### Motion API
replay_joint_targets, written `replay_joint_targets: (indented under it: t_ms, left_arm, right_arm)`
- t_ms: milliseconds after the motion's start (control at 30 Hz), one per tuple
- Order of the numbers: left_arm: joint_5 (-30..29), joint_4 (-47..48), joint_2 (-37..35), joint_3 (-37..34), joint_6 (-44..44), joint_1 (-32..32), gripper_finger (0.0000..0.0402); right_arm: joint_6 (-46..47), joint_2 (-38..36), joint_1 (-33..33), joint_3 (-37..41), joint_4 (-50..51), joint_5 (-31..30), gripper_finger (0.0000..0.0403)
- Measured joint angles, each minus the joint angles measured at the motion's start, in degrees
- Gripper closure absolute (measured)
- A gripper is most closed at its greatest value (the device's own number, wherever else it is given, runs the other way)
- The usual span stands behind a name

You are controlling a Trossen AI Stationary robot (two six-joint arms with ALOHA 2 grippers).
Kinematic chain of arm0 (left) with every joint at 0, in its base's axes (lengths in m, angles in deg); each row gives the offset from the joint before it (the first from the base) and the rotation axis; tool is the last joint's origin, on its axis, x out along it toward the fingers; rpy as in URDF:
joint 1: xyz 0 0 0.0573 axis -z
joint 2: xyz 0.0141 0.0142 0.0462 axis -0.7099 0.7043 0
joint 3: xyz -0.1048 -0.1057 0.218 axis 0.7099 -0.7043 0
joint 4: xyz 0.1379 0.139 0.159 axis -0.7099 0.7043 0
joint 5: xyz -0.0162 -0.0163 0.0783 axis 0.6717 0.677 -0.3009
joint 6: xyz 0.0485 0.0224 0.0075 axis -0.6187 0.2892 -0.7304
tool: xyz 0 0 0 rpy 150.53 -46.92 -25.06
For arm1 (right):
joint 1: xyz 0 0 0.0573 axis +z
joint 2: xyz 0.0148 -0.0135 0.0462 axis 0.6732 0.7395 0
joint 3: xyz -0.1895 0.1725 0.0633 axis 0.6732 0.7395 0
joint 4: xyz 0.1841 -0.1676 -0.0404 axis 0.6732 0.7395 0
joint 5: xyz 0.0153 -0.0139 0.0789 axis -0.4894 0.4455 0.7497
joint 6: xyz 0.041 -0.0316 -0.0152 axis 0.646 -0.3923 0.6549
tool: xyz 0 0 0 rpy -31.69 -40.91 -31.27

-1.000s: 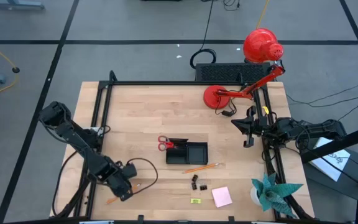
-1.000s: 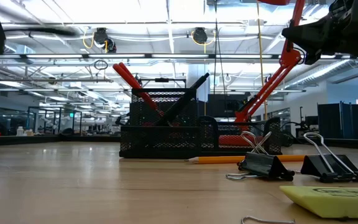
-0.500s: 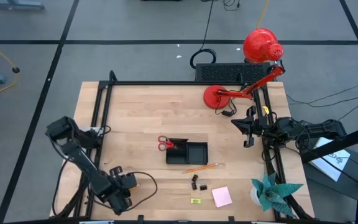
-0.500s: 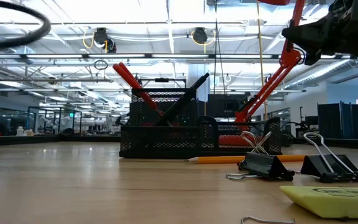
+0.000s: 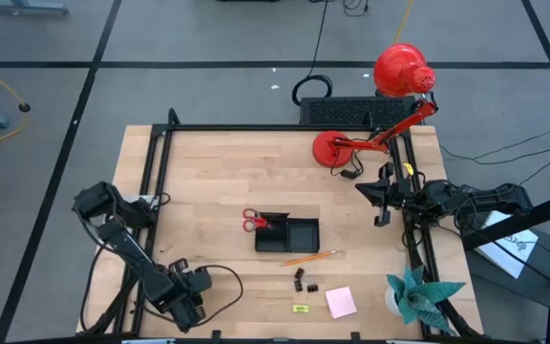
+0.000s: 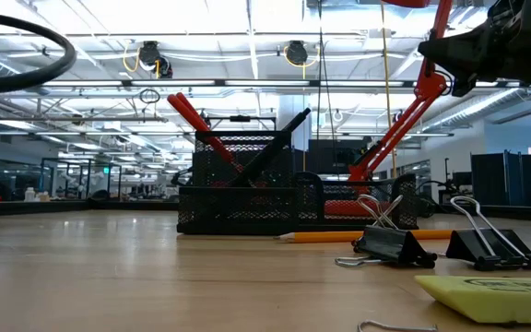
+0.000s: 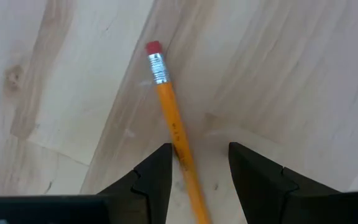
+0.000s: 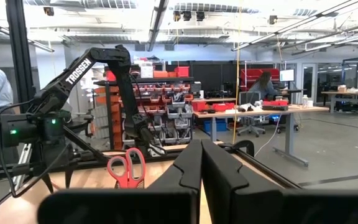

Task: Pick and place office supplies into organizer
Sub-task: Put the left pencil into the top left compartment of the desk organizer

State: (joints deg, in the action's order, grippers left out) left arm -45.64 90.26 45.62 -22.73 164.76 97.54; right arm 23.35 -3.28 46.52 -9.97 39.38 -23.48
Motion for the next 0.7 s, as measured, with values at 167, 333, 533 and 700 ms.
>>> replay_joint_targets:
  t_ms: [167, 333, 533, 700]
  left_arm:
    - [-0.9, -1.9, 0.7, 0.0, 1.3, -2.3, 0.0238]
    - [2.9, -2.4, 4.4, 0.6, -3.9, -4.9, 0.0238]
    - [3.3, -1.6, 4.8, 0.7, -4.0, -4.9, 0.0238]
    - [1.5, -1.7, 3.6, 0.1, -3.5, -4.1, 0.0238]
  right_arm:
    - [0.0, 0.0, 0.0, 0.0, 0.0, 0.0, 0.0399]
    - [0.0, 0.0, 0.0, 0.0, 0.0, 0.0, 0.0399]
    - [0.0, 0.0, 0.0, 0.0, 0.0, 0.2, 0.0399]
    - [0.0, 0.0, 0.0, 0.0, 0.0, 0.2, 0.0399]
